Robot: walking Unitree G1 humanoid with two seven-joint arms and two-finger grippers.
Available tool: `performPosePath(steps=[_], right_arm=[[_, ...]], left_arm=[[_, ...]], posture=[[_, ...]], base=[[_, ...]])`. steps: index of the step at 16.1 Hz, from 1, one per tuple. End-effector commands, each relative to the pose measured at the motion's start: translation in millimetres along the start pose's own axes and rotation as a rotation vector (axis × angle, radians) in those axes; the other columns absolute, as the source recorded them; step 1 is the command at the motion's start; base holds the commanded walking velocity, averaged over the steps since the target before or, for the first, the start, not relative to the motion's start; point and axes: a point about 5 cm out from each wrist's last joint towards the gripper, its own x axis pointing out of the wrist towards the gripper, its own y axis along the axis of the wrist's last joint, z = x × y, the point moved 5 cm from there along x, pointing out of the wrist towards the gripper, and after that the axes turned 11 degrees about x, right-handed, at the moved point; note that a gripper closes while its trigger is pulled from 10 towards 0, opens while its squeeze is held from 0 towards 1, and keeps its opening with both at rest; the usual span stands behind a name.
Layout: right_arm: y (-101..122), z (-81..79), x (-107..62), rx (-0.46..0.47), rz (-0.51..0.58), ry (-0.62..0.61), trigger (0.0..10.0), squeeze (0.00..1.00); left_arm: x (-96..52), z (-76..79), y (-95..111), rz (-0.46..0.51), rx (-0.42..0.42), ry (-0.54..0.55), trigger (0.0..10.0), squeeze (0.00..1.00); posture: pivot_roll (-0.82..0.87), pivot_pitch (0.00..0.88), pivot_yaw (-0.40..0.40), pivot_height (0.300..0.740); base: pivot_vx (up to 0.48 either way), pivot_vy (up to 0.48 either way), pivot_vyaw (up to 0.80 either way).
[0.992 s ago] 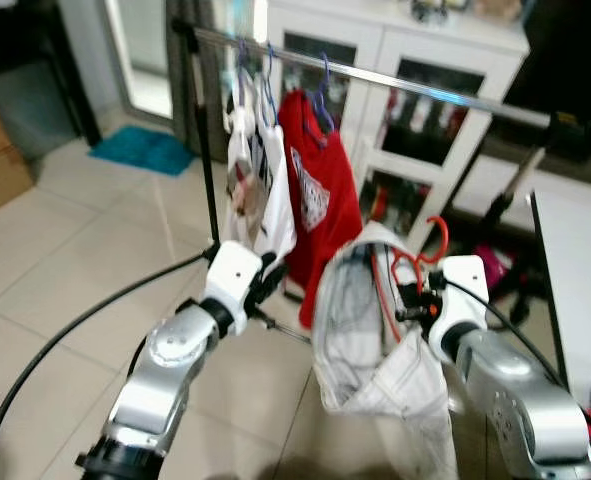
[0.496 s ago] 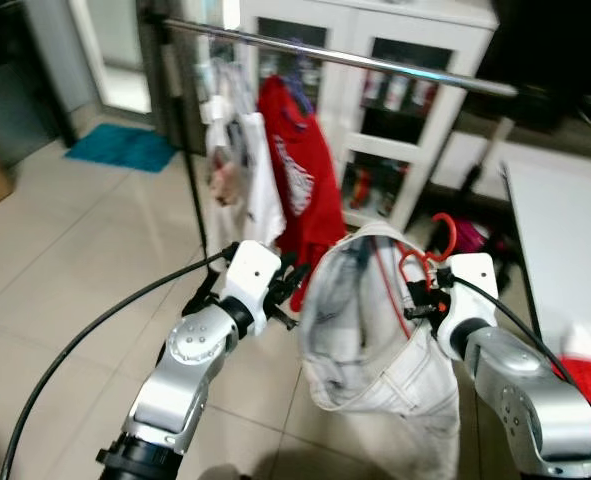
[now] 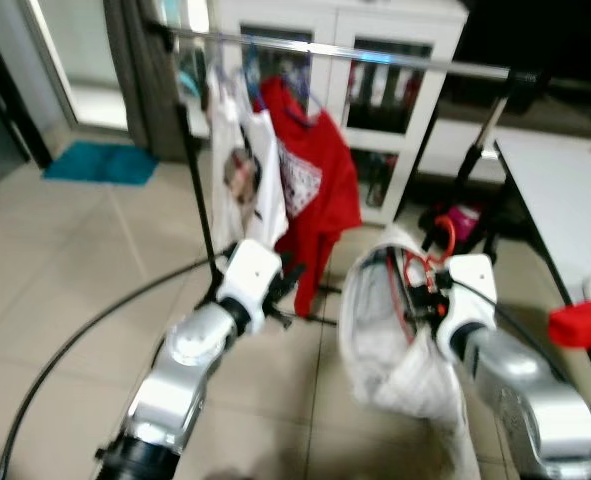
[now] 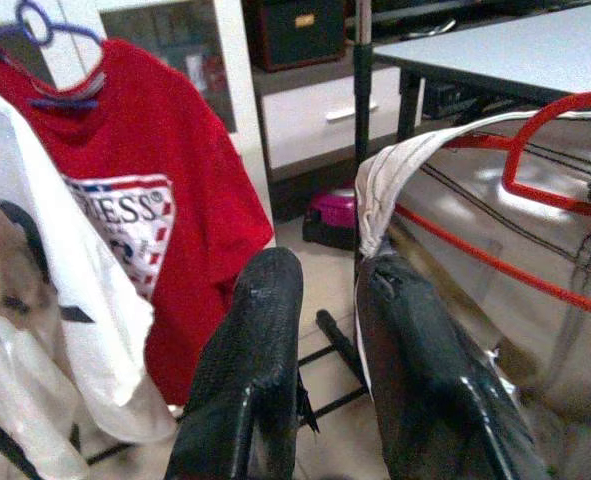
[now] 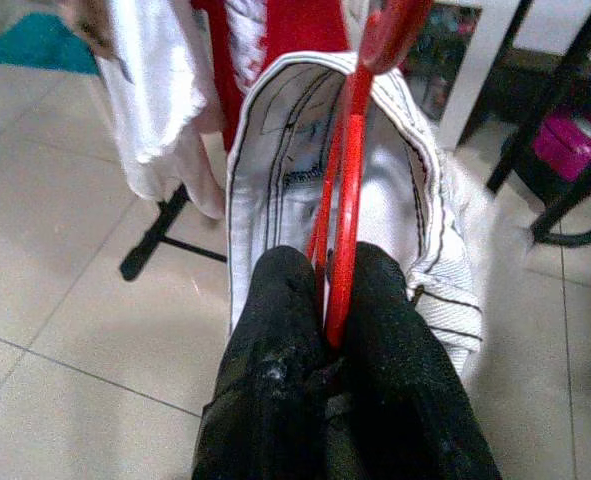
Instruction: Hang hanger
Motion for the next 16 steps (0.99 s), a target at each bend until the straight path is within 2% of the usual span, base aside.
performPosePath(steps=[1, 2, 3, 5, 6, 7, 9, 11, 14, 16], right_arm=[[17, -6.8, -1.7, -0.025, 0.063, 0.039, 10.0, 0.0], [19, -10.2, -1.5, -0.045, 0.065, 0.07, 10.0, 0.0], [24, -10.5, -1.4, -0.059, 0.079, 0.091, 10.0, 0.0], [40, -11.3, -3.0, -0.058, 0.129, 0.156, 10.0, 0.0], [49, -14.9, -6.2, -0.057, 0.159, 0.214, 10.0, 0.0], [51, -15.0, -7.1, -0.066, 0.158, 0.231, 10.0, 0.0], [56, -12.1, -9.7, -0.066, 0.167, 0.286, 10.0, 0.0], [58, -14.1, -13.0, -0.101, 0.165, 0.335, 10.0, 0.0], [69, -23.6, -23.4, -0.108, 0.194, 0.439, 10.0, 0.0], [74, -27.6, -27.4, -0.087, 0.209, 0.477, 10.0, 0.0]], left_arm=[[0.8, -2.8, 1, -0.002, 0.014, 0.01, 10.0, 0.0], [1.6, -3.1, 1, -0.003, 0.013, 0.012, 10.0, 0.0], [2.9, -7.0, 1, -0.002, -0.032, 0.037, 10.0, 0.0], [3.5, -15.6, 3, 0.004, -0.02, 0.063, 10.0, 0.0], [2.4, -24.2, -7, -0.057, -0.034, 0.09, 10.0, 0.17], [1.6, -30.5, -10, -0.071, -0.028, 0.111, 10.0, 1.0], [1.2, -58.2, -18, -0.125, 0.051, 0.205, 10.0, 1.0], [3.8, -71.2, -15, -0.13, 0.091, 0.234, 10.0, 1.0], [12.4, -79.5, -16, -0.141, 0.164, 0.228, 10.0, 1.0], [18.6, -72.0, -11, -0.104, 0.134, 0.175, 10.0, 1.0]], posture=[[-0.07, 0.0, -0.064, 0.74], [-0.07, 0.0, -0.064, 0.74], [-0.07, 0.0, -0.064, 0.74], [-0.06, 0.0, -0.061, 0.74], [-0.06, 0.0, -0.061, 0.74], [-0.06, 0.0, -0.058, 0.74], [-0.06, 0.0, -0.056, 0.74], [-0.06, 0.0, -0.056, 0.74], [-0.07, 0.0, -0.052, 0.74], [-0.08, 0.0, -0.048, 0.74]], base=[[0.0, -0.48, 0.0], [0.0, -0.48, 0.0], [0.0, 0.0, 0.0], [0.0, 0.0, 0.0], [0.0, 0.0, 0.0], [0.0, 0.0, 0.0], [0.0, 0.0, 0.0], [0.0, 0.0, 0.0], [0.0, 0.0, 0.0], [0.0, 0.0, 0.0]])
